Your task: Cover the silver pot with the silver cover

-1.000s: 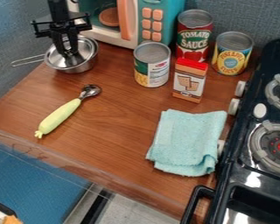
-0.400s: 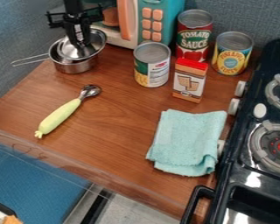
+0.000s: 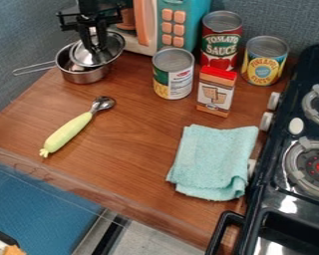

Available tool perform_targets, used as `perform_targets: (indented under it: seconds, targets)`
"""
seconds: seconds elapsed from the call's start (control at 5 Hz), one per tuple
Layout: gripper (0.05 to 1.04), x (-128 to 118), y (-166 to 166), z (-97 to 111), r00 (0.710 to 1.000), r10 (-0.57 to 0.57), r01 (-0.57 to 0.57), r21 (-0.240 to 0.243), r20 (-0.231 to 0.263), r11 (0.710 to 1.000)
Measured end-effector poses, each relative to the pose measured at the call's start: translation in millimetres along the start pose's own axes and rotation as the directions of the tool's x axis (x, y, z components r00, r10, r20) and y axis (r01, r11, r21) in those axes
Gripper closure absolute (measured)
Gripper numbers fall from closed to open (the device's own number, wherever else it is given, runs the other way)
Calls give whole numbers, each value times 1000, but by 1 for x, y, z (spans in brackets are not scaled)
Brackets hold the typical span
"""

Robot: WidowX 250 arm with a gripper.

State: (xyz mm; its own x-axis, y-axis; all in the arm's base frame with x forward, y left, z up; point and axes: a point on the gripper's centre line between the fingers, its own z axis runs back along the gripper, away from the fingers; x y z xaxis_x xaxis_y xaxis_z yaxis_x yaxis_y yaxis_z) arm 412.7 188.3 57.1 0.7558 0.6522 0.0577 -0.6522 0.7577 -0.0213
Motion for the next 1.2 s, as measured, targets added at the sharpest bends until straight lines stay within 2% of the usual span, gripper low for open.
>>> perform_targets:
  seconds: [0.6,1.2]
  targets:
    - [811,4,5,0,1000,-1,0,20,15,1000]
    - [811,-3,17,-10,1000,11,-10,46,-12,999]
